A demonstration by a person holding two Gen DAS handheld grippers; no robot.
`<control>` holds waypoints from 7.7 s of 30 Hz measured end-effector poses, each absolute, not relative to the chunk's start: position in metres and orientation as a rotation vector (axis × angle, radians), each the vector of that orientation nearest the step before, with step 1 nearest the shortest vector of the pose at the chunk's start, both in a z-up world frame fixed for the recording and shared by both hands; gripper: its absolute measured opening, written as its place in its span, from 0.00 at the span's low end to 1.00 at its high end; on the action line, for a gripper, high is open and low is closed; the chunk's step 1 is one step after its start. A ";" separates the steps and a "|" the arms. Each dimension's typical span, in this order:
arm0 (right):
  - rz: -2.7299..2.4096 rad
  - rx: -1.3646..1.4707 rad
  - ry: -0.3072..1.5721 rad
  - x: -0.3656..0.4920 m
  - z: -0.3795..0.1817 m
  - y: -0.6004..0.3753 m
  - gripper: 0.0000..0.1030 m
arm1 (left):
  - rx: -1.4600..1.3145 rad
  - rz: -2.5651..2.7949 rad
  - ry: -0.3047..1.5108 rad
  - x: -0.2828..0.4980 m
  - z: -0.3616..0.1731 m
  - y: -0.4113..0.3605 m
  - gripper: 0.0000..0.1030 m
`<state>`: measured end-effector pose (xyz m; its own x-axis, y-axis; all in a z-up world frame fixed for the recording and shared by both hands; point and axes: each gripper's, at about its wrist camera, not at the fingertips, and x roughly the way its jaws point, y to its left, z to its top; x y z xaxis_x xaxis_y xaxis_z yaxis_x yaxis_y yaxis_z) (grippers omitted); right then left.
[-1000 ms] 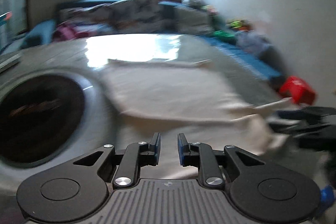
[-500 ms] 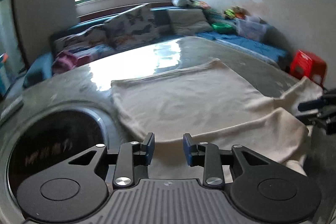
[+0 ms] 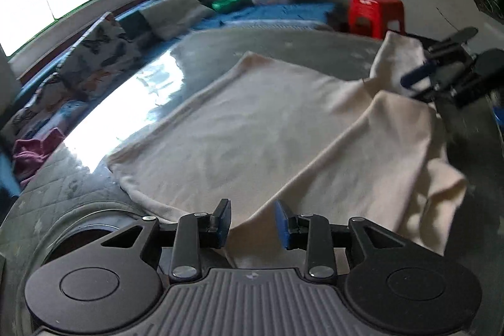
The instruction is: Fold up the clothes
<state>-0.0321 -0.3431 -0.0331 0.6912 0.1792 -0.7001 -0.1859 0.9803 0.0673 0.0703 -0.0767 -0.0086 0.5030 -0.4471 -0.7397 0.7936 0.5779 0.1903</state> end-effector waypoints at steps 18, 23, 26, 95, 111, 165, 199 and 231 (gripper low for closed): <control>0.207 -0.030 0.781 -0.029 -0.030 -0.342 0.52 | 0.566 -0.786 0.746 0.074 0.002 -0.028 0.01; 0.220 -0.023 0.756 -0.030 -0.022 -0.338 0.51 | 0.481 -0.765 0.752 0.070 0.003 -0.014 0.05; 0.228 -0.018 0.741 -0.031 -0.017 -0.336 0.47 | 0.415 -0.774 0.716 0.055 0.014 -0.012 0.05; -0.337 0.304 0.649 -0.057 -0.051 -0.495 0.18 | 0.059 -0.644 0.700 -0.012 0.007 -0.073 0.40; -0.024 0.203 0.477 -0.067 0.044 -0.433 0.07 | 0.063 -0.615 0.694 -0.023 0.006 -0.084 0.61; 0.354 -0.006 0.738 -0.033 -0.017 -0.297 0.17 | 0.011 -0.383 0.679 -0.026 -0.007 -0.050 0.11; 0.328 -0.090 0.704 0.009 -0.031 -0.273 0.18 | 0.006 -0.428 0.705 0.002 -0.011 -0.065 0.15; 0.340 -0.133 0.698 -0.065 -0.023 -0.283 0.32 | 0.157 -0.460 0.647 -0.056 0.004 -0.030 0.42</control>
